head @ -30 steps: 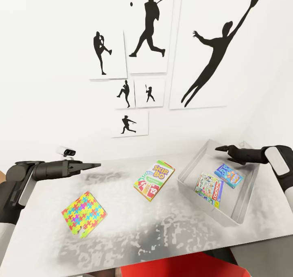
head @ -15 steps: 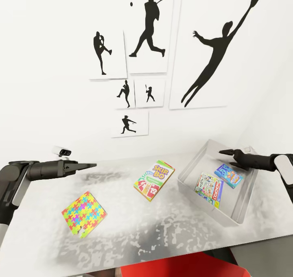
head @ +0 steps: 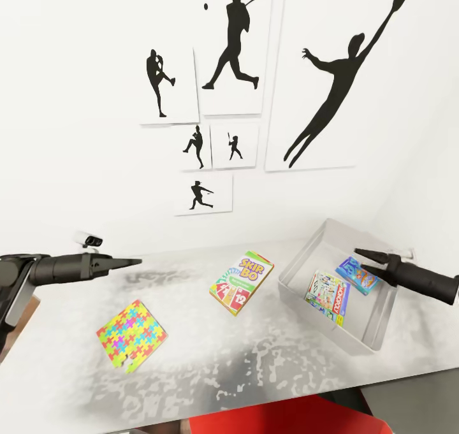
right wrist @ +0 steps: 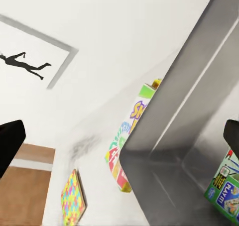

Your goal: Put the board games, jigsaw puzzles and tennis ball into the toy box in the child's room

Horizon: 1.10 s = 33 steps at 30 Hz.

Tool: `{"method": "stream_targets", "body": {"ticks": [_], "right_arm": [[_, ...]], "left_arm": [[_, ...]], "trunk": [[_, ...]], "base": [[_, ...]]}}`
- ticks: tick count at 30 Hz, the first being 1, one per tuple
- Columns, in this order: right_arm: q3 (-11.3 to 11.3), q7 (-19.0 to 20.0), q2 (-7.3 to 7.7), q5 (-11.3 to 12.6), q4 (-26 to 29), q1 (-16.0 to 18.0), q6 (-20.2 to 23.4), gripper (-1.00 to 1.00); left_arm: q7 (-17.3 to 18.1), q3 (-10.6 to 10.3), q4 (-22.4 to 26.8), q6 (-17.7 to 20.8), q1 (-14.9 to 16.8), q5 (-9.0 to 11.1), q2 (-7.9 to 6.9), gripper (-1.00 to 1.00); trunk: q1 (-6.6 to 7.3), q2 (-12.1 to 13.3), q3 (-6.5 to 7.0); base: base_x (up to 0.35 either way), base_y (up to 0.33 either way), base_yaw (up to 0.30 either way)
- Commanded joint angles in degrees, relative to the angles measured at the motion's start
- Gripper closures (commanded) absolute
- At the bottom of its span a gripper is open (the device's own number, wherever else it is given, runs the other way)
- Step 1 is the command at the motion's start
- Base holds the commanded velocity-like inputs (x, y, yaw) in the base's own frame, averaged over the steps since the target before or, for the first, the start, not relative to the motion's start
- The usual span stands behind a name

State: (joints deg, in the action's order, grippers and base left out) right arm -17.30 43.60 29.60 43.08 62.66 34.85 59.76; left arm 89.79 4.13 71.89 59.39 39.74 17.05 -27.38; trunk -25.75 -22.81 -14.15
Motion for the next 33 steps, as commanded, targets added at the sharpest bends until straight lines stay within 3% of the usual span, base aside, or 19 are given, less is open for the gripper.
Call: {"method": "stream_targets", "body": {"ticks": [1,5,9,15,20,27,33], "right_arm": [[-1.65,2.45,-0.21,-0.29,2.09,-2.73,0.24,-1.0],[-5.28,6.99,-0.61,-0.28,5.1,-8.91,0.24,-1.0],[-7.53,12.7,-1.19,-0.33,6.45,-14.77,0.16,-1.0],[-8.19,17.84,-2.85,-0.42,8.22,-20.39,-3.14,-1.0],[-8.36,21.74,-4.11,-0.38,9.48,-26.05,-9.74,-1.0],[-8.44,25.2,-5.45,-0.4,10.27,-28.08,-12.38,-1.0],[-8.45,26.18,-5.83,-0.44,11.63,-28.41,-12.75,-1.0]], "left_arm": [[0.21,-0.02,-0.43,0.61,-0.14,0.03,-0.16,-1.0],[0.21,0.0,-1.79,0.61,-1.07,0.07,-0.32,-1.0],[0.21,0.03,-2.97,0.61,-3.37,0.08,-0.37,-1.0],[0.21,1.13,-3.3,0.52,-6.34,0.11,-0.35,-1.0],[0.21,3.99,-3.4,0.47,-9.91,0.34,-0.32,-1.0],[0.21,8.77,-3.35,0.46,-13.3,0.49,-0.23,-1.0],[0.21,10.39,-2.93,0.48,-14.43,0.52,-0.26,-1.0]], "trunk": [[-0.04,-0.11,-0.11],[-0.04,-0.11,-0.11],[-0.04,-0.11,-0.09],[-0.04,-0.11,0.17],[-0.04,-0.11,0.56],[-0.04,-0.11,1.18],[-0.04,-0.11,1.73]], "base": [[0.0,0.0,0.0],[0.0,0.0,0.0],[0.0,0.0,0.0],[0.0,0.0,0.0],[0.0,0.0,0.0],[0.0,0.0,0.0],[0.0,0.0,0.0]]}}
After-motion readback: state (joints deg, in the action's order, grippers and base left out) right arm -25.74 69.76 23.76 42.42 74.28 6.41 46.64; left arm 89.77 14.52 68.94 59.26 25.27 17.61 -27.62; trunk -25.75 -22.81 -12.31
